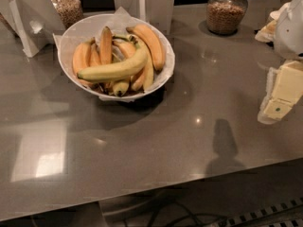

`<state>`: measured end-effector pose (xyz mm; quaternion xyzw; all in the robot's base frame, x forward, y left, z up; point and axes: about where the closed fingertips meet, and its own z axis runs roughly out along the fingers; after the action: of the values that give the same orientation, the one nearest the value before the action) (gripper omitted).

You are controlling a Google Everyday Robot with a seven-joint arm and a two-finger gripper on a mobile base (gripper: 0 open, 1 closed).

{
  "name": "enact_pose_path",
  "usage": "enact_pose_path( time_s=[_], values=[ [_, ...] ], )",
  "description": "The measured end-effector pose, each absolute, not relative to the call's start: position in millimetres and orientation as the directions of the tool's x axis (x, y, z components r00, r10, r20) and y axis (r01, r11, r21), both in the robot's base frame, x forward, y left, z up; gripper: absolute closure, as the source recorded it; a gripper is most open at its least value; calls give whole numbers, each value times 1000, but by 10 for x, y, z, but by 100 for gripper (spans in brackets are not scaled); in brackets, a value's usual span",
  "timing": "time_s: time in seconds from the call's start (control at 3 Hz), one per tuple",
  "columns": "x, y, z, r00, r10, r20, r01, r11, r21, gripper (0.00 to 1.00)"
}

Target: Pick banana from white bowl

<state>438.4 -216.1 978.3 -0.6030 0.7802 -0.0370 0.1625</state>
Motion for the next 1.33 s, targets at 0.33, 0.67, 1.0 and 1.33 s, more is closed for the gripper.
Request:
enact_pose_path(
  time_s=[0.33, 0.67, 1.0, 1.33],
  values=[
    [4384, -2161, 9783, -220, -953, -209, -929, 270, -254, 0],
    [4418, -2103, 9806, -197, -954, -225, -926, 256, -278, 0],
    [4559, -1890, 9910, -109, -952, -284, -916, 207, -342, 0],
    [4833, -1519, 10088, 51, -933, -356, -897, 113, -427, 0]
  ],
)
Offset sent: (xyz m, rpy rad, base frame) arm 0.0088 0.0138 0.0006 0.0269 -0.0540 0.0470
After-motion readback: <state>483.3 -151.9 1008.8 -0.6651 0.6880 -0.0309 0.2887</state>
